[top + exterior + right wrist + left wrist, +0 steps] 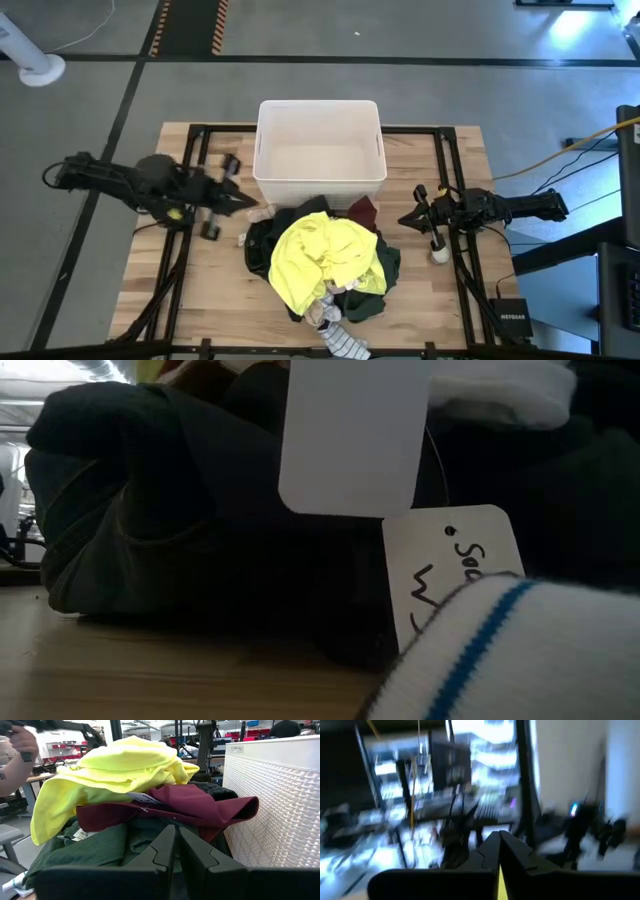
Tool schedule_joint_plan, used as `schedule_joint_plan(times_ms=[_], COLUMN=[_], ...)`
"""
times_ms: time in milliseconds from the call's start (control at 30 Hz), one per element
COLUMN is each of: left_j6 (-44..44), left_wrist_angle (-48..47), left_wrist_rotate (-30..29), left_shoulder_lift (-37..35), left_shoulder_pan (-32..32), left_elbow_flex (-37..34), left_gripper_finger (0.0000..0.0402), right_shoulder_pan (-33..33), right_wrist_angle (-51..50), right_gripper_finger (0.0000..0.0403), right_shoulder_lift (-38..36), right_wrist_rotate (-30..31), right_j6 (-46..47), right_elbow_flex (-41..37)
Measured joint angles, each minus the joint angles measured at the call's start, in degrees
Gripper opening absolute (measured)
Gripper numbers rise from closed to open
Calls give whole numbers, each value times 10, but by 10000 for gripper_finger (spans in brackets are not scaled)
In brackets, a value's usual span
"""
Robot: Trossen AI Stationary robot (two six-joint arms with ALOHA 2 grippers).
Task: Sort clothes
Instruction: Put the yellow shirt into the white bin
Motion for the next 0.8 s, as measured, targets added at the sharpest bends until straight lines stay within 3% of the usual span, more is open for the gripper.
schedule_joint_plan(times_ms=[167, 333, 433, 600, 800], left_j6=[33, 49, 51, 132, 103], left_wrist_angle=[-142, -188, -166, -120, -57], left_wrist_rotate=[-86, -96, -97, -106, -169], left_shoulder_lift=[131, 225, 258, 297, 298], left_shoulder_pan=[-14, -15, -15, 0, 51], left_elbow_flex=[147, 229, 238, 238, 238], left_gripper_finger=[1, 1, 1, 1, 2], right_shoulder_pan=[0, 0, 0, 0, 0], right_wrist_angle=[0, 0, 0, 0, 0], right_gripper_finger=[40, 40, 40, 40, 40], right_shoulder_lift=[0, 0, 0, 0, 0], right_wrist_rotate=[0, 0, 0, 0, 0], right_j6=[0, 0, 0, 0, 0], right_elbow_flex=[0, 0, 0, 0, 0])
